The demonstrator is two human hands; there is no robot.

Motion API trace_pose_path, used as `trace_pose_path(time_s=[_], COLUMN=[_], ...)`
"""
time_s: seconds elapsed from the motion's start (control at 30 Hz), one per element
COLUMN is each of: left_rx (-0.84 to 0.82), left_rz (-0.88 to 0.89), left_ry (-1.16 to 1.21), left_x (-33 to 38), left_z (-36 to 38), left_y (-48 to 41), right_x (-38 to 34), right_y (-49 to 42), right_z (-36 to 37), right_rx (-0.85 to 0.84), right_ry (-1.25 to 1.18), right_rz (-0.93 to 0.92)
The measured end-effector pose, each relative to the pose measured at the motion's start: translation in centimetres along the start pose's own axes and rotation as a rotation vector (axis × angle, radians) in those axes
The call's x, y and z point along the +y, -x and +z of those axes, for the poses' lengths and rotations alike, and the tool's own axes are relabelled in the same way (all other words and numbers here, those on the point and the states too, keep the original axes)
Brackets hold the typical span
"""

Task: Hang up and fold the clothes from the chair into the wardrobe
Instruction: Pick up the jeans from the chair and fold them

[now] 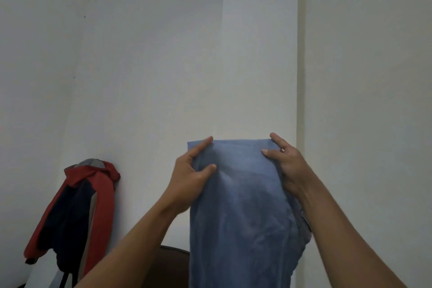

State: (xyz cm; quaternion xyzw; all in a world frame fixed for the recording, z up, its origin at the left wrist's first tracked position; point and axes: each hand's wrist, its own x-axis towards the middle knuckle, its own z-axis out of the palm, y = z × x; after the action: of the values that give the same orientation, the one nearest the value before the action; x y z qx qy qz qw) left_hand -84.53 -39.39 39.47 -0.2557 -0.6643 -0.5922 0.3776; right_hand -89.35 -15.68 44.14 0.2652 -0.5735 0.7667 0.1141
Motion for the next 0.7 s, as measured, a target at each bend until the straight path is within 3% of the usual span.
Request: trace_pose_path(time_s=[0.1, 0.2, 0.27, 0.33, 0.4, 0.5, 0.6, 0.7], left_rx=[-0.061, -0.048, -0.001, 0.022, 0.019, -0.104, -0.226, -0.127], left_rz=[-0.050, -0.046, -0.058, -0.075, -0.062, -0.076, -0.081, 0.047], left_ry=[-0.016, -0.012, 0.033, 0.051, -0.019, -0.171, -0.385, -0.460], left_x=[0.5, 0.8, 1.0, 1.2, 1.3, 1.3, 1.5, 1.8], left_z=[-1.0, -0.5, -0.2, -0.3, -0.5, -1.5, -3.0, -4.4], left_y=[-0.5, -0.9, -1.5, -2.0, -2.2, -2.3, -2.0, -2.3], right_x=[-1.4, -1.3, 0.3, 2.1, 3.3, 2.8, 3.0, 3.9], right_y=[-0.4, 0.6, 2.3, 4.2, 4.6, 3.5, 2.8, 3.0], right_z=[-1.6, -1.8, -1.3, -0.5, 0.0, 0.4, 0.1, 0.0], right_rx=[-0.029, -0.004, -0.106, -0.213, -0.137, 0.009, -0.040, -0.124], right_ry=[0.097, 0.014, 0.007, 0.174, 0.221, 0.053, 0.081, 0.291], right_rz=[0.082, 0.078, 0.094, 0.098, 0.013, -0.115, -0.127, -0.160])
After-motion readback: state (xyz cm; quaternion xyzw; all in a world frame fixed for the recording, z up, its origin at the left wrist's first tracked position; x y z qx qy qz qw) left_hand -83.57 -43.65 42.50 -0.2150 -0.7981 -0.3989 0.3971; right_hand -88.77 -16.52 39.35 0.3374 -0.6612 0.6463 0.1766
